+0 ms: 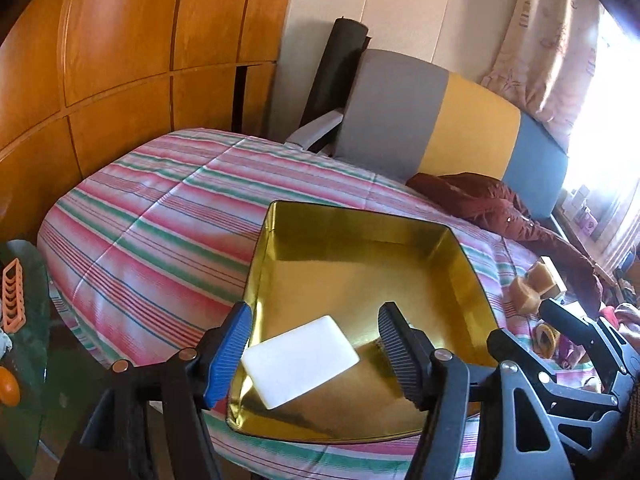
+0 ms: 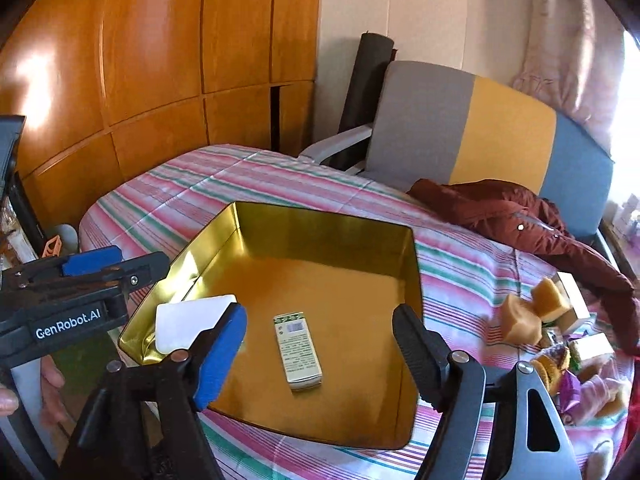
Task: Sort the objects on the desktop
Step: 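Withdraw both tools from the tray back toward the item pile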
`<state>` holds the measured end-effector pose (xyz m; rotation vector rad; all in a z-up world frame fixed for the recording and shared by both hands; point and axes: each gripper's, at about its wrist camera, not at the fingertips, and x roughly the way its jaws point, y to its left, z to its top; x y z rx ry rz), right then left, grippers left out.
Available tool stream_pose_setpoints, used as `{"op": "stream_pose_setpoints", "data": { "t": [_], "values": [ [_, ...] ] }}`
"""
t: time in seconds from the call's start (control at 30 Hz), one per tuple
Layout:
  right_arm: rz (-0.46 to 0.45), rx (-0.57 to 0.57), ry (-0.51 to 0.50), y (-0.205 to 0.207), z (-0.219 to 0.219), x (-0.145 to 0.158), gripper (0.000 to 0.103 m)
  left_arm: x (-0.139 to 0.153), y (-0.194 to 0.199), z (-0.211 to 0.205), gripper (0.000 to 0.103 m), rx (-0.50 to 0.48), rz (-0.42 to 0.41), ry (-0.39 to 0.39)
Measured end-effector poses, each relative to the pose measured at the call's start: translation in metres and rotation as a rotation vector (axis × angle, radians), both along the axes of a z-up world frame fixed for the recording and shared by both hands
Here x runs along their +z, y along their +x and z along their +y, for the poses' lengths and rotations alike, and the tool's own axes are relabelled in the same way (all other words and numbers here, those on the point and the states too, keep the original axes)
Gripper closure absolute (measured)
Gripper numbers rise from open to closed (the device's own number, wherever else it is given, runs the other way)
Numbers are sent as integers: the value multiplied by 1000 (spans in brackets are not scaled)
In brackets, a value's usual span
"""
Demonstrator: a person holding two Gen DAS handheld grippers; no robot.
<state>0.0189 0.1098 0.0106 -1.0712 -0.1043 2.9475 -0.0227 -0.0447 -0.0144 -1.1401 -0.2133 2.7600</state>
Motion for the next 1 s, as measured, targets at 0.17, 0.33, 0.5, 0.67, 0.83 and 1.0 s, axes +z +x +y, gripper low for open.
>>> {"op": "stream_pose_setpoints", "data": {
  "t": [0.17, 0.33, 0.5, 0.67, 0.83, 1.0],
  "values": [
    [19, -25, -3, 6, 9, 6, 26, 4, 1, 11, 36, -30, 5, -4],
    [32, -51, -5, 11, 18, 8, 26, 6, 3, 25, 36, -61, 3, -18],
    [38, -80, -18, 17, 33, 8, 26, 8, 4, 42, 36, -96, 8, -30],
    [44, -117, -30, 23, 49, 7, 26, 10, 3, 60, 36, -133, 15, -42],
    [44, -162, -44, 28, 68, 6, 25, 13, 2, 83, 36, -184, 21, -57],
    [45, -214, -53, 35, 89, 4, 25, 15, 1, 107, 36, -234, 26, -65]
  ]
}}
